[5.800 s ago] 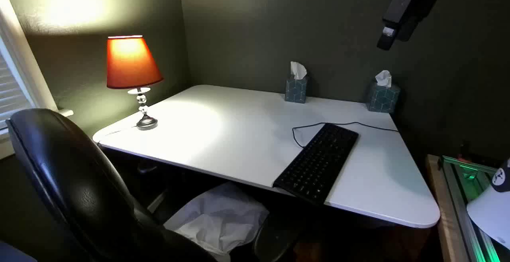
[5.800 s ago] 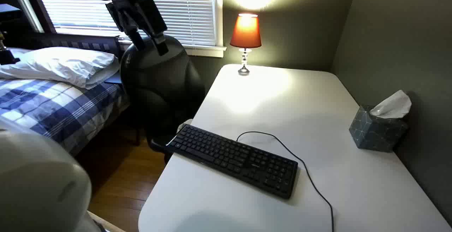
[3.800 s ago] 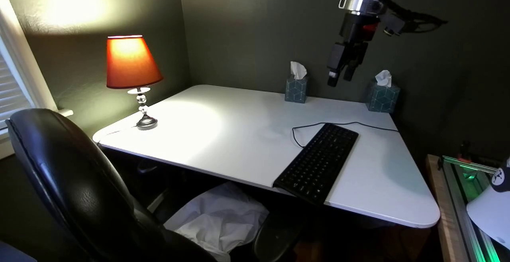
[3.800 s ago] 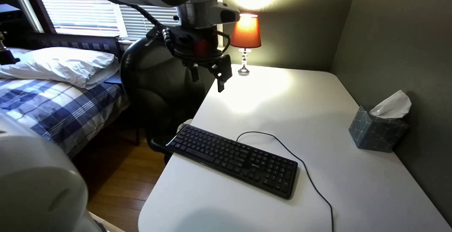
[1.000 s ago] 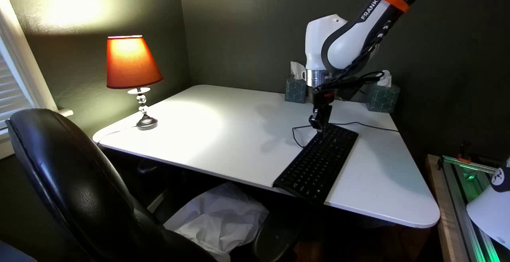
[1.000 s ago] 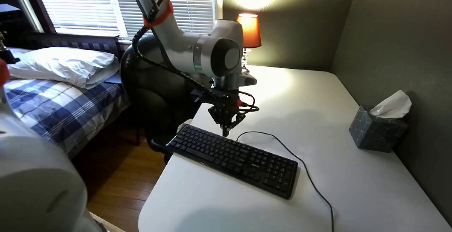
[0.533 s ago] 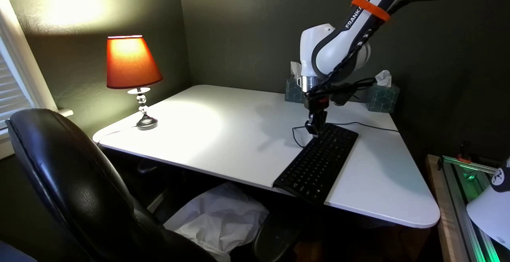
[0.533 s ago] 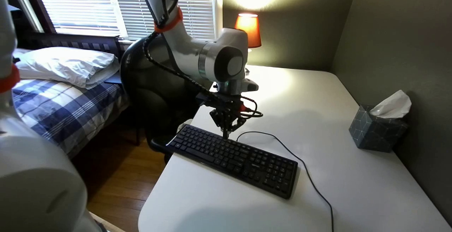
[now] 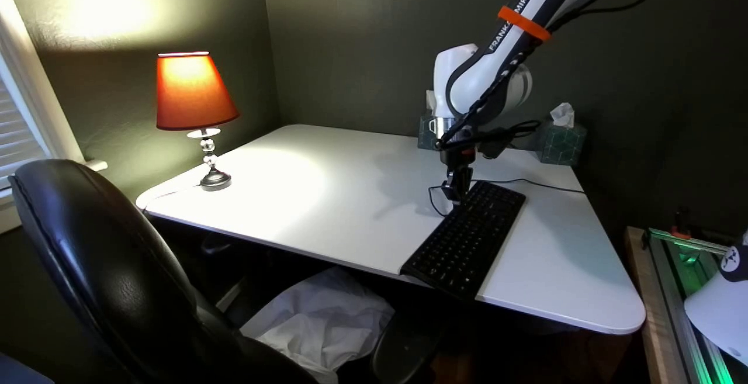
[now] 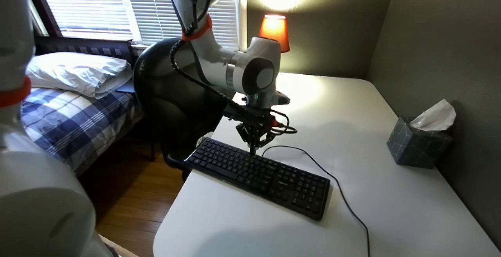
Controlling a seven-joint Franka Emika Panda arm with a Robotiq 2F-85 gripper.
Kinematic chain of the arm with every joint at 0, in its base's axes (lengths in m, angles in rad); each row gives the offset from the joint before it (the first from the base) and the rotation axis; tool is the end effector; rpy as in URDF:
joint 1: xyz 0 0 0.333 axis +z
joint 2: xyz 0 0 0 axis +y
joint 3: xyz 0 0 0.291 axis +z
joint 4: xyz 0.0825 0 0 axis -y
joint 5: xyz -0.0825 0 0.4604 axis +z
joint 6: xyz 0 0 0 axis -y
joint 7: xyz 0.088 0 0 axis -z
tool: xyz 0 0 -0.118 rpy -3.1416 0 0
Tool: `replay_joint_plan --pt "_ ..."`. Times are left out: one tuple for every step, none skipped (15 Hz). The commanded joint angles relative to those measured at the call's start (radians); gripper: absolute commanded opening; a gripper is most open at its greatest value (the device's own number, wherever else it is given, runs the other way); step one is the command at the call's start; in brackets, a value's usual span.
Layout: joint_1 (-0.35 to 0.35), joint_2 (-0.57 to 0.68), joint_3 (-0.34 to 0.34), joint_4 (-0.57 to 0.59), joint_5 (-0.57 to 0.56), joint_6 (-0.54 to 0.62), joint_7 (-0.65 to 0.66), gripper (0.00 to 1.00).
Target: Press the button on the keyboard
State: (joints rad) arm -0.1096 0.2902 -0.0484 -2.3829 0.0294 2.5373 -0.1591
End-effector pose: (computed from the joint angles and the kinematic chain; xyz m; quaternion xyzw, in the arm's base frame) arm 0.5083 -0.0836 0.0860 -0.9976 0.0115 0.0667 0.0112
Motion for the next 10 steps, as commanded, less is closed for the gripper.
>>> replay_joint_plan --pt "-0.019 0.038 0.012 0.033 0.024 -0.015 -0.040 0.00" --pt "-0.022 0.043 0.012 0.037 0.025 -0.017 -0.044 0.00" --pt "-0.024 0.048 0.013 0.041 0.025 -0.019 -0.047 0.00" --pt "-0.027 0.052 0.014 0.046 0.026 -0.023 -0.054 0.00" --pt "-0.029 0.057 0.015 0.049 0.027 -0.025 -0.057 0.00" --pt "-0.031 0.061 0.016 0.052 0.027 -0.027 -0.059 0.00" --pt "-0.034 0.064 0.018 0.054 0.027 -0.029 -0.063 0.00" --pt "-0.036 0.067 0.018 0.055 0.028 -0.031 -0.067 0.00" --pt "-0.038 0.069 0.020 0.056 0.029 -0.032 -0.072 0.00" --pt "-0.041 0.071 0.023 0.057 0.033 -0.035 -0.080 0.00"
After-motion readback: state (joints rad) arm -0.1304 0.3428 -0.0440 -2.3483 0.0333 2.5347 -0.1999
